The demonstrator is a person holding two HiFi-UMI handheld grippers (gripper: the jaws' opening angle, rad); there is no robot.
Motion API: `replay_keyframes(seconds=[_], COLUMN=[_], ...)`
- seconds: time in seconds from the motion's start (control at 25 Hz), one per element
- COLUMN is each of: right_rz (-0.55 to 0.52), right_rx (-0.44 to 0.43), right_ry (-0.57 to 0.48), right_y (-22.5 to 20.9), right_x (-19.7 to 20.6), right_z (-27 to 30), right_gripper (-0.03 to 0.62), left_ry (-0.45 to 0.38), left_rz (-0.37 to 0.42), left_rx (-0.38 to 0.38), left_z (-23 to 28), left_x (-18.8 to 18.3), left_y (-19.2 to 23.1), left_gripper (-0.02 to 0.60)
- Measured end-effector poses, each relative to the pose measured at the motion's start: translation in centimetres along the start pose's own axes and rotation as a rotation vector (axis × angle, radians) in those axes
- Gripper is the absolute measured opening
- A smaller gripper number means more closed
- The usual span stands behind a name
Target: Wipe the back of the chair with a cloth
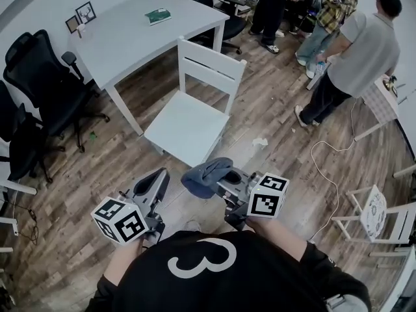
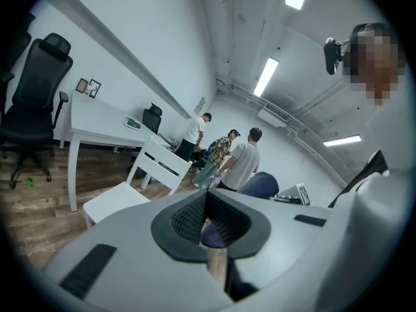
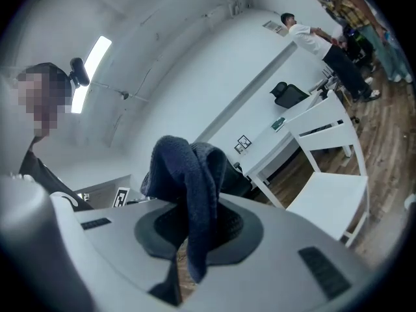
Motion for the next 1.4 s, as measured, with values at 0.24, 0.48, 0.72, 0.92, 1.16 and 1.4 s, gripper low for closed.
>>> replay_keyframes(seconds=[0.24, 0.48, 0.72, 0.92, 1.16, 1.4], right_rz=[0.018, 0.076, 0.105, 0.095, 0.068, 0.073], right_rx=[-0.001, 0.004, 0.005, 0.038, 0.097, 0.172], right_ry=[0.005, 0.013, -0.009, -0.040, -0.085, -0.131], right_y=[-1.8, -5.8, -11.4, -15.9, -19.0, -20.9], right_x=[-0.5, -1.6, -5.8, -10.5, -14.1, -15.2], right_z=[5.5, 7.4, 9.3, 9.1, 7.2, 7.5], right_gripper=[0.051, 0.051, 0.051, 0.051, 0.051, 0.051], left_ry=[0.000, 0.038, 0.073, 0.091, 0.108, 0.154], left_rz=[-0.010, -0.025, -0.012, 0.017, 0.033, 0.043], left_rx=[-0.020, -0.034, -0.048, -0.015, 0.039, 0.093], left_z=[0.1, 3.2, 9.1, 15.6, 21.1, 24.4], left_x=[-2.3, -3.4, -6.9, -10.5, -12.3, -13.3], left_y=[5.2, 7.8, 10.4, 11.4, 11.1, 12.7], left_gripper=[0.014, 0.014, 0.014, 0.014, 0.014, 0.014])
Point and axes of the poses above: the fingertips, and each gripper's own axes: z forward along the fingers, y to its left, x out of its underside, the point moved 9 cm from there along -z, backward along the fingers, and after that the axes turned 2 degrees about -x, right-handed, at the moved point
